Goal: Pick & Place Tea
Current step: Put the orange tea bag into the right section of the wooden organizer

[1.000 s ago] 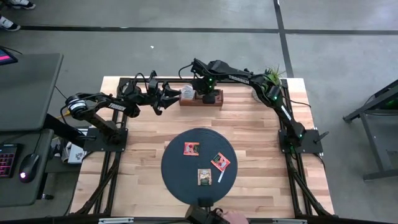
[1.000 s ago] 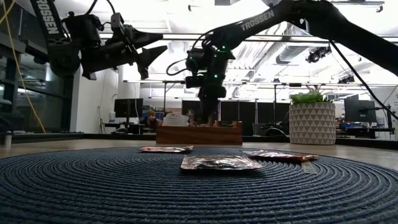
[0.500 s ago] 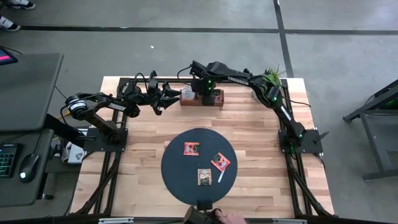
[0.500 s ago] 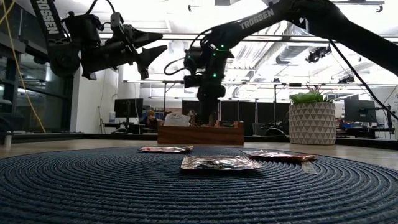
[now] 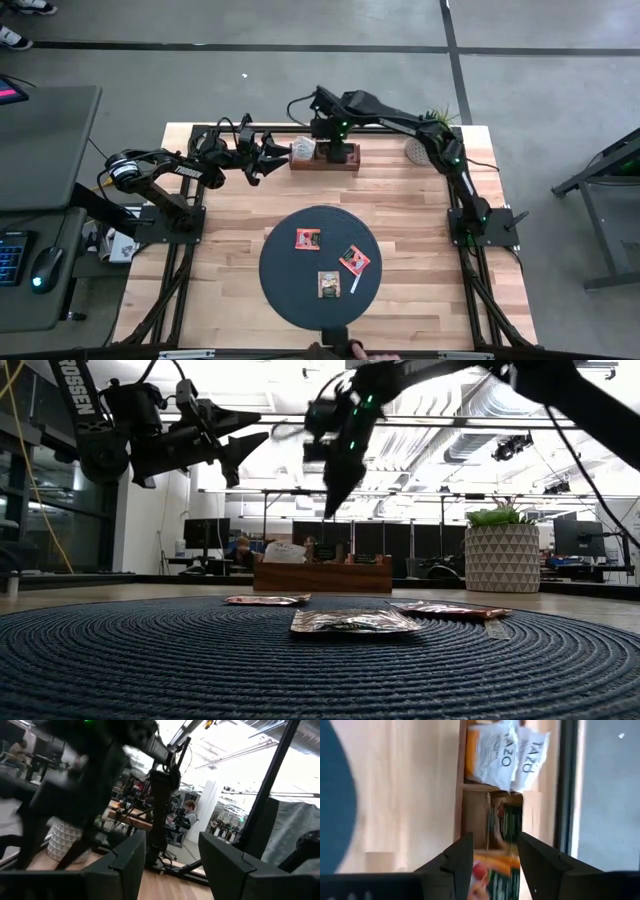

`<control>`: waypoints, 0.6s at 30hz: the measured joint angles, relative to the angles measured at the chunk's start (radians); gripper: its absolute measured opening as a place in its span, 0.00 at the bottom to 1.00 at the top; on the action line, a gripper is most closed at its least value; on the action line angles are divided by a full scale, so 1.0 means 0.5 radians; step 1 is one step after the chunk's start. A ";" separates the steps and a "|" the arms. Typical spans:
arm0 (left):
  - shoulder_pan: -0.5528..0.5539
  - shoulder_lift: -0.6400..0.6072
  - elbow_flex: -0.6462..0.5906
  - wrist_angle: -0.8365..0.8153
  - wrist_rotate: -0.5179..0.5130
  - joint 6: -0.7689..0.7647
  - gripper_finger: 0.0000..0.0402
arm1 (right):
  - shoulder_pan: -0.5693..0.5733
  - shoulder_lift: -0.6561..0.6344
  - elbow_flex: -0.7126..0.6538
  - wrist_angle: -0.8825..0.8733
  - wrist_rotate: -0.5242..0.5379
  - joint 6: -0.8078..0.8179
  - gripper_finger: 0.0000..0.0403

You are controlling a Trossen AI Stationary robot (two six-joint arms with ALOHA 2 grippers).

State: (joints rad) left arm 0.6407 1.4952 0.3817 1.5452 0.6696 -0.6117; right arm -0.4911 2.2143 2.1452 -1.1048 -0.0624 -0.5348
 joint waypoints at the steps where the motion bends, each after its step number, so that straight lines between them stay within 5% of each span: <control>1: 0.001 0.000 0.000 0.000 0.007 0.000 0.45 | 0.001 -0.044 0.000 -0.030 -0.007 0.037 0.37; 8: 0.000 0.000 0.001 -0.023 0.118 0.004 0.45 | 0.021 -0.363 0.001 -0.366 -0.295 0.214 0.37; 18: -0.205 0.001 0.002 -0.193 0.203 0.151 0.45 | 0.241 -0.494 0.001 -0.705 -0.300 0.388 0.37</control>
State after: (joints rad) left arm 0.5384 1.4956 0.3824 1.4485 0.7712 -0.5362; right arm -0.3709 1.9671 2.1456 -1.4574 -0.2126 -0.3409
